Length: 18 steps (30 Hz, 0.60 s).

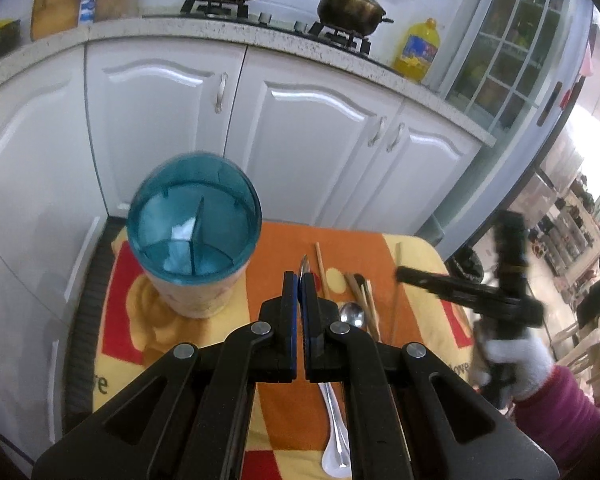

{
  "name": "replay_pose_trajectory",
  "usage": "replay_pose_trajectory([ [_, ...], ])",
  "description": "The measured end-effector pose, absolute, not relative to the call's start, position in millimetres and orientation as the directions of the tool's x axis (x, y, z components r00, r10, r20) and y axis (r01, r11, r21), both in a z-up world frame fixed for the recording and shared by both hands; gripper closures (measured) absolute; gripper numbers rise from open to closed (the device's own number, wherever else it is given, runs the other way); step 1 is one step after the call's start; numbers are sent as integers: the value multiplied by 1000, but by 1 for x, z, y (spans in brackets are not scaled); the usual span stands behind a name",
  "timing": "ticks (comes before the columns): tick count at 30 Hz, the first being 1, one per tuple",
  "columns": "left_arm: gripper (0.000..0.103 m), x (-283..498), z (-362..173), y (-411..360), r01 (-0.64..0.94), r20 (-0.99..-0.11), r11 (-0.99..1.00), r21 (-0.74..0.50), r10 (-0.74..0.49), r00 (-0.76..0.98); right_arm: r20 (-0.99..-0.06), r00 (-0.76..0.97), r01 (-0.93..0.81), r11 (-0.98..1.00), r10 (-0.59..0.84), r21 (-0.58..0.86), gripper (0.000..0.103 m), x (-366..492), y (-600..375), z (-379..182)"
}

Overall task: Organize utensils
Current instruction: 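Lift the spoon with the left tool while the right tool lifts the chopstick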

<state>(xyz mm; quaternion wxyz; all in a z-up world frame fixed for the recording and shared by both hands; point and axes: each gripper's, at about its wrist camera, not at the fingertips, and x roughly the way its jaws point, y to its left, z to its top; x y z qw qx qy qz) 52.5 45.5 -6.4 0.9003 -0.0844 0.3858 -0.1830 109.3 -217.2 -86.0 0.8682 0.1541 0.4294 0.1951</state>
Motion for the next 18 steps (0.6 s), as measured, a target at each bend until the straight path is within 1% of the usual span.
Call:
replay_pose_trajectory([
  [9,103,64,36,81,205,-608,945,-255,-322,726,-525,665,-384,846,531,369,98,89,-191,23],
  [14,103,86,64,105,130,-568,975,-180,-211,796,-459,685,-459,824,567,333,98,104,-157,65],
  [18,103,106,72,115,77,-546,991,-105,-123,829,-440,685,-502,814,580,292,98,118,-130,86],
])
